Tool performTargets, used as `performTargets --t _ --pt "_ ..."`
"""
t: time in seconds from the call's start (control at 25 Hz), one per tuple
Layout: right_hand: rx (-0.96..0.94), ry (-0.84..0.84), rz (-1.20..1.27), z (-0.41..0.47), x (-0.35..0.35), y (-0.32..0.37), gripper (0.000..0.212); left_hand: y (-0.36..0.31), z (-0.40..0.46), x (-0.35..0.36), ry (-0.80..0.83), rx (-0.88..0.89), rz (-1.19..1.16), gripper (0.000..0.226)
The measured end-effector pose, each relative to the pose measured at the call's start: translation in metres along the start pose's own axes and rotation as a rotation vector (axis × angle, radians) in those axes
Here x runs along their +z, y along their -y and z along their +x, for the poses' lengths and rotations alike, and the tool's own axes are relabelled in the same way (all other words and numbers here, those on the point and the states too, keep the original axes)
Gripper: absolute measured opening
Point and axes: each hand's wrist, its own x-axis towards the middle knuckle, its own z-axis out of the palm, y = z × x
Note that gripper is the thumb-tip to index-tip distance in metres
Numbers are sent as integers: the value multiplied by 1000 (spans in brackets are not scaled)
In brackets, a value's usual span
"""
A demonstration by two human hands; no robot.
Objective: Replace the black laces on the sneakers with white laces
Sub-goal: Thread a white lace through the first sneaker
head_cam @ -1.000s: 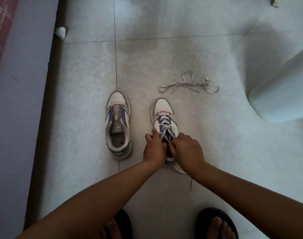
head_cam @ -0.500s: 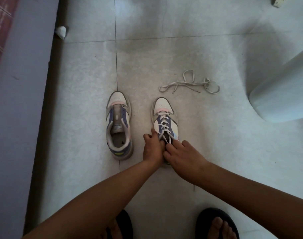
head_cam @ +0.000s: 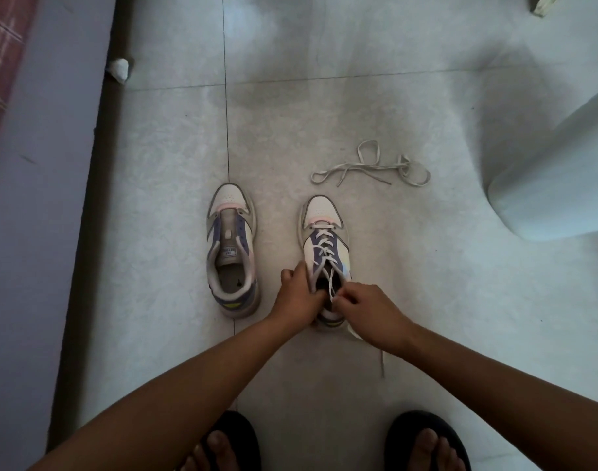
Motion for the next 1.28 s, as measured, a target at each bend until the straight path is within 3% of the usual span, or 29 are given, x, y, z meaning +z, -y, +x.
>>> performTargets --t 0.36,0.52,0.76,0.88,1.0,1.08,1.16,1.24,1.28 --pt "224 26 371 1 -6 18 35 -2 -1 14 -110 -39 66 58" --pt "196 136 322 -36 6 10 31 -11 13 9 -198 -124 107 54" --pt "199 201 484 -44 1 7 28 -13 21 7 -164 -172 162 53" --pt "153 238 466 -45 -6 7 28 -10 22 1 -70 -159 113 52" --pt "41 142 417 -40 -24 10 31 -6 8 -12 -21 19 408 67" --pt "-1 167 415 -35 -41 14 29 -11 -1 -24 -69 385 622 77" --pt "-40 335 445 -29 -67 25 27 -26 -3 -40 71 679 557 54" --pt "-123 362 302 -19 -96 38 22 -42 -4 -49 211 679 376 20" --pt "-164 247 111 -9 -110 40 20 -49 -2 -51 197 640 323 18"
